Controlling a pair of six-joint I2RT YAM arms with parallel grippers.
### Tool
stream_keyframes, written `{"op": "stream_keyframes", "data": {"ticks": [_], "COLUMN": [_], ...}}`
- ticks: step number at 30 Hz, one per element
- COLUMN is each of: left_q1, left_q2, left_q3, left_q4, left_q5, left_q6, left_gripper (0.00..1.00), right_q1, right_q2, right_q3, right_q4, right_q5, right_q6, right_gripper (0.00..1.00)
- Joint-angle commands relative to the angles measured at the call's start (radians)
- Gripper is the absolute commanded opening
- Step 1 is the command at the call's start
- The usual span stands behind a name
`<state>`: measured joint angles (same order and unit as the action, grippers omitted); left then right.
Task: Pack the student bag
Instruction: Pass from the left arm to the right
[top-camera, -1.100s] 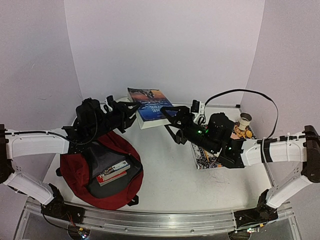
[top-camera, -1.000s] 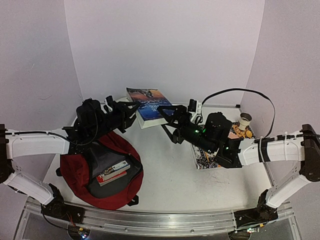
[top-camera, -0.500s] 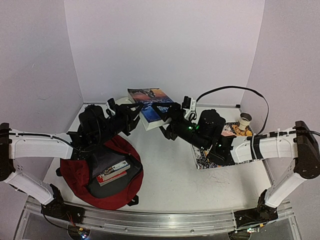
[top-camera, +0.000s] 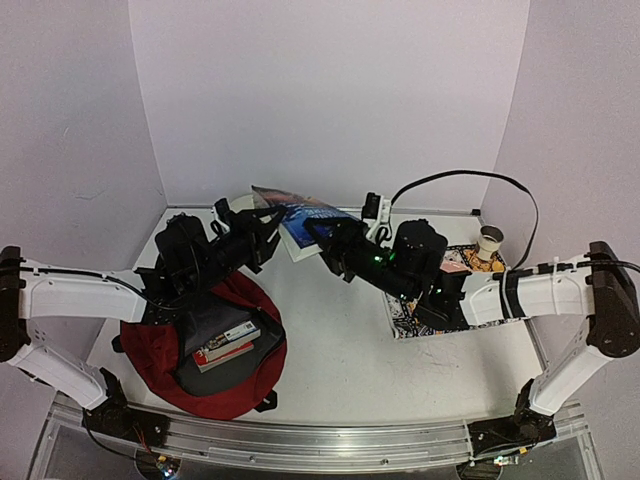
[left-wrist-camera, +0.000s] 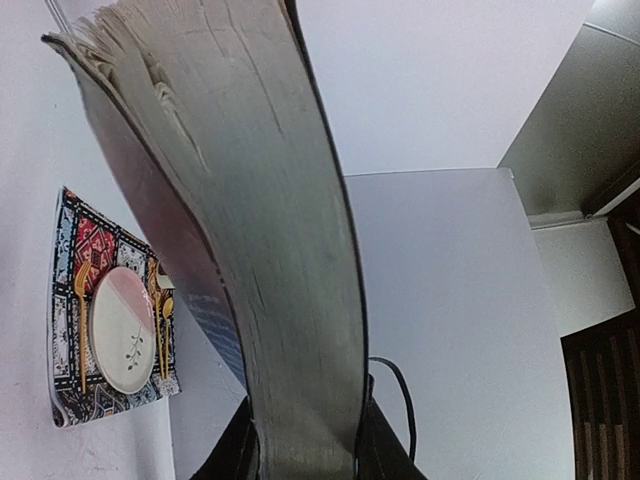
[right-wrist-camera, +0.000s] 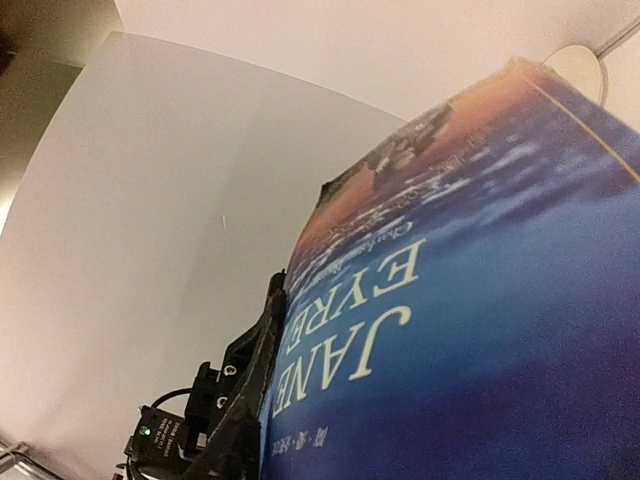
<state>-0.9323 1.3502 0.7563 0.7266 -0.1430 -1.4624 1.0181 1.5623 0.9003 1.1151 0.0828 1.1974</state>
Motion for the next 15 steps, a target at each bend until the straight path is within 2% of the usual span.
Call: {"op": "stream_keyframes", "data": {"ticks": [1,4,7,10,15], "left_q1": [-0.009,-0.008,-0.006,0.007,0.043], "left_q2": [-0.072,-0.103,-0.146,-0.187,-0.273], "left_q3": [-0.018,-0.059,-0.108,-0.143,-0.138], "left_q4": [0.181,0.179,0.17,0.129,-0.07], "left_q5": [0.077,0.062,0.038,0.028,0.04], "left_q6": [0.058,0.105,0.145,0.191,0.326], "left_gripper": [0.08,0.16,0.27,0.43,0.6], "right_q1": [-0.049,-0.064,-0.079,-0.099,-0.131], "right_q2": [-0.053,-0.064,-0.08,-0.097,-0.129], "right_q3": [0.019,0.01,-0.004,-0.016,-0.053], "right_q4": [0.164,0.167,0.173,0.174,0.173], "right_q5": [-0.011,-0.033,-0.062,-0.079,-0.131], "right_q6": [-0.023,-0.03,-0.036,-0.042,-0.045], "right_gripper": [0.19,0.0,0.0,0.0,0.0]}}
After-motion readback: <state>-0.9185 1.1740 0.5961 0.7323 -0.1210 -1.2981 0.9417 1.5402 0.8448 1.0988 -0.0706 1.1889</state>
